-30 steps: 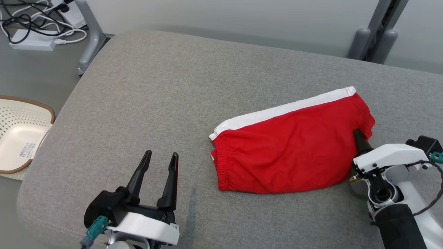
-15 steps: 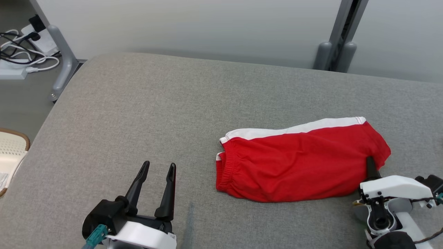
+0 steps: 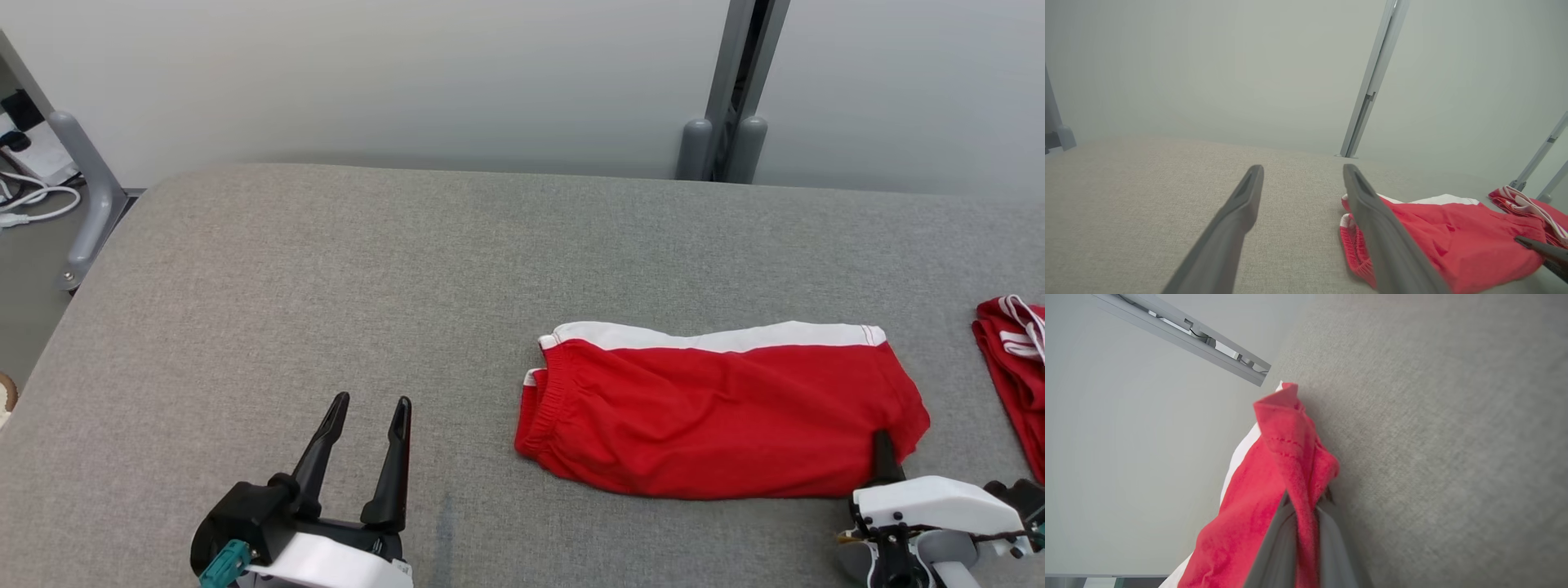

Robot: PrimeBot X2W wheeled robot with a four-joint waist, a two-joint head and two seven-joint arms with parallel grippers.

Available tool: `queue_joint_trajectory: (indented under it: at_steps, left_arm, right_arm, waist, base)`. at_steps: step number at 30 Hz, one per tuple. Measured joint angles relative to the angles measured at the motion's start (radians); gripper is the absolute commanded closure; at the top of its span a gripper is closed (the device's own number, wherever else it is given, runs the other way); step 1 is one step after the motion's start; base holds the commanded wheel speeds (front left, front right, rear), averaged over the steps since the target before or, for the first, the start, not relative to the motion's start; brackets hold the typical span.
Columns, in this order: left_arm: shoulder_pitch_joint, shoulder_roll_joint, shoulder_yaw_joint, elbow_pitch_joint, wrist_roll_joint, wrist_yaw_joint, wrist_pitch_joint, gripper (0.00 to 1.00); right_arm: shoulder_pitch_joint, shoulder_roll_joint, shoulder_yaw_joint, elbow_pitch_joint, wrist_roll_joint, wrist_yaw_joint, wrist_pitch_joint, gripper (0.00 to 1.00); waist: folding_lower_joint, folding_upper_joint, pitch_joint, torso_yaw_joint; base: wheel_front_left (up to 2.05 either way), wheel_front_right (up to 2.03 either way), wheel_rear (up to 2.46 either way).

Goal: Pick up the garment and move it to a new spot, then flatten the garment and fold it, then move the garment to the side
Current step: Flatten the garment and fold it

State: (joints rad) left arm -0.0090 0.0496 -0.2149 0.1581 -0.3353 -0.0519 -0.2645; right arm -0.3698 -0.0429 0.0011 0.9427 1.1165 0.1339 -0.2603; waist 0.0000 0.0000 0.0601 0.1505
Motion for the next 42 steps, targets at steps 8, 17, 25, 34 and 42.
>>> queue_joint_trajectory:
  at_steps: [8, 17, 25, 34, 42]
  left_arm:
    - [0.002, 0.000, 0.002, 0.001, -0.001, -0.001, 0.000, 0.00]
    - [0.003, 0.000, 0.001, 0.003, -0.010, 0.001, 0.000, 0.00]
    - [0.007, 0.000, -0.007, 0.009, -0.026, 0.009, 0.000, 0.00]
    - [0.012, 0.000, -0.008, 0.013, -0.037, 0.011, 0.000, 0.00]
    - [0.012, 0.000, -0.021, 0.016, -0.047, 0.015, 0.000, 0.00]
  right_arm:
    - [0.033, -0.003, -0.054, -0.079, -0.087, -0.004, 0.000, 1.00]
    - [0.069, -0.006, 0.139, -0.370, -0.146, -0.004, -0.001, 1.00]
    - [0.099, -0.004, 0.373, -0.518, -0.238, -0.004, 0.008, 1.00]
    - [0.106, -0.004, 0.497, -0.463, -0.280, -0.003, 0.101, 1.00]
    - [0.044, -0.004, 0.507, -0.356, -0.290, -0.003, 0.083, 1.00]
  waist:
    - [0.0000, 0.0000, -0.009, -0.013]
    - [0.0000, 0.0000, -0.019, 0.004]
    - [0.0000, 0.0000, -0.028, 0.040]
    - [0.0000, 0.0000, -0.022, 0.094]
    - [0.0000, 0.0000, -0.002, 0.136]
  base:
    - [0.00, 0.00, 0.00]
    - [0.00, 0.00, 0.00]
    - [0.00, 0.00, 0.00]
    - [0.00, 0.00, 0.00]
    - [0.00, 0.00, 0.00]
